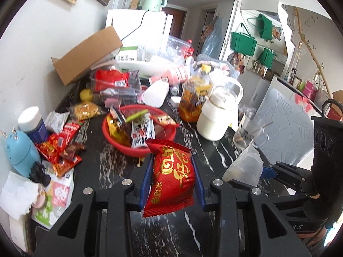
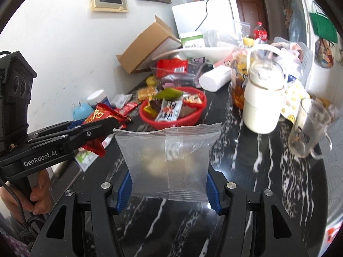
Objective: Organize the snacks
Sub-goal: 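Carry the red packet with the left tool while the right tool carries the clear bag to the red basket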
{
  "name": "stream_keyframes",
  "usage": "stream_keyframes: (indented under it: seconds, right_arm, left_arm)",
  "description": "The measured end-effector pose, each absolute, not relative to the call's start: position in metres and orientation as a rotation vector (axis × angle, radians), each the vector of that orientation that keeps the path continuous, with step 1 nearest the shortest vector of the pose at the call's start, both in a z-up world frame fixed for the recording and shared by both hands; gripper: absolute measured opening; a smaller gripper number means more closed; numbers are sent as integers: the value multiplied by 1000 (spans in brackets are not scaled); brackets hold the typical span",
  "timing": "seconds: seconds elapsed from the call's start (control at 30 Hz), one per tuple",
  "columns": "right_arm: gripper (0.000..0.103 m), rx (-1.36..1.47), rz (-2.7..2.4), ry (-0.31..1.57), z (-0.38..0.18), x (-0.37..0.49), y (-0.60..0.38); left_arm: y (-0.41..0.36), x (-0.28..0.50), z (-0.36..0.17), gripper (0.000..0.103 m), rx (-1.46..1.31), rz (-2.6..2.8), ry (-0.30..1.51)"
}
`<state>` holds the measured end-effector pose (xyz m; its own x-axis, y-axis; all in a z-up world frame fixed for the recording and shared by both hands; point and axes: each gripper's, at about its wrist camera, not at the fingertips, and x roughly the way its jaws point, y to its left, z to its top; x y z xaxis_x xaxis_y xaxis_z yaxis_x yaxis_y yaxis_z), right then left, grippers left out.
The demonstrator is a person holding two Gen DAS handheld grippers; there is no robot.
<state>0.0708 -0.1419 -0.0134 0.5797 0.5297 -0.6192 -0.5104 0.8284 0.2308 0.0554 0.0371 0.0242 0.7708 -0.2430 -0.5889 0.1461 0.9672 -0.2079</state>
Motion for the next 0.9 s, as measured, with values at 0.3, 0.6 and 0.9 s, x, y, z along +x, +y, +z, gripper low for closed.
stream_keyframes:
  seconds: [0.3,0.6,0.9]
  right_arm:
    - [58,9,647,650,25,105,-129]
    - [58,-16,666,633,39,166,-105]
    - [58,-18,680,626,40,228,-86]
  left_arm:
    - [52,86,55,34,-162,-205,567]
    - [65,140,73,34,-176,-195,515]
    - [77,206,62,34,-179,-160,516]
